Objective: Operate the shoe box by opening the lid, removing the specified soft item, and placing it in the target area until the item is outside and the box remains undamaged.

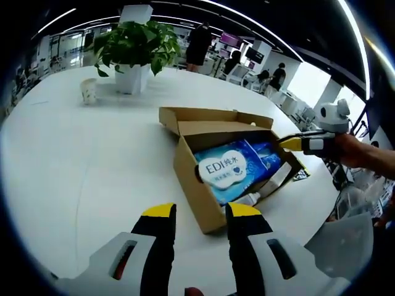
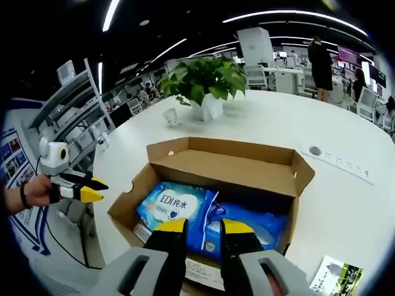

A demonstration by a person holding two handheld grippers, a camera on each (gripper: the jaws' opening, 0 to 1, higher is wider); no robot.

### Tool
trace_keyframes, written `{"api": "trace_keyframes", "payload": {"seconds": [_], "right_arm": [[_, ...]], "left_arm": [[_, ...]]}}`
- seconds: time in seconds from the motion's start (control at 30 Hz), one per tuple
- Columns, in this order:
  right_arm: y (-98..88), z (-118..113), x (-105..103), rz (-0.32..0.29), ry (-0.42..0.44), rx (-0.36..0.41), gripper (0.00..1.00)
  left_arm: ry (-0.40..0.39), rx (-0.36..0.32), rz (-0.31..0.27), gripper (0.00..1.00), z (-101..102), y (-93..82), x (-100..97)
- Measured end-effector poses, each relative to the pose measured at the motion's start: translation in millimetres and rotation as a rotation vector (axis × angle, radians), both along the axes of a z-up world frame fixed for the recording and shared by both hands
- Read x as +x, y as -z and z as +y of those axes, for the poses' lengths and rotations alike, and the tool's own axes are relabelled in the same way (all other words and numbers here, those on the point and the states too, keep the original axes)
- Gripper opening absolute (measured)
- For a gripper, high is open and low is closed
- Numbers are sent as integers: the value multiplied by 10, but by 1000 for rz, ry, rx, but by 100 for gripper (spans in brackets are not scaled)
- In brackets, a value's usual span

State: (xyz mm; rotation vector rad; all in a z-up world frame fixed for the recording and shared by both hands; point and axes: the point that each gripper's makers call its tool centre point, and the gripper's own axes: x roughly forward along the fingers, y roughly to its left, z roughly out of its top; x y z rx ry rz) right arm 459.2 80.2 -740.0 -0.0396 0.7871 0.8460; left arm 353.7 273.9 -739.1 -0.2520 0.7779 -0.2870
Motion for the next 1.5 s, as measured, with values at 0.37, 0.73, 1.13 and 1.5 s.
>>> {"api": "trace_keyframes", "payload": {"seconds": [0.37, 0.73, 1.13, 1.5], "right_arm": [[237, 248, -129, 64, -25, -25, 17], [485, 254, 54, 97, -29, -46, 17], [513, 403, 97, 98, -50, -54, 17], [696, 390, 233, 131, 5, -76, 1]], "left_arm": [[-16, -10, 16, 32, 53, 70, -60], [-41, -8, 25, 32, 180, 74, -138], [-40, -14, 36, 31, 168, 114, -129], [-29, -37, 34, 30, 81, 115, -111]]}}
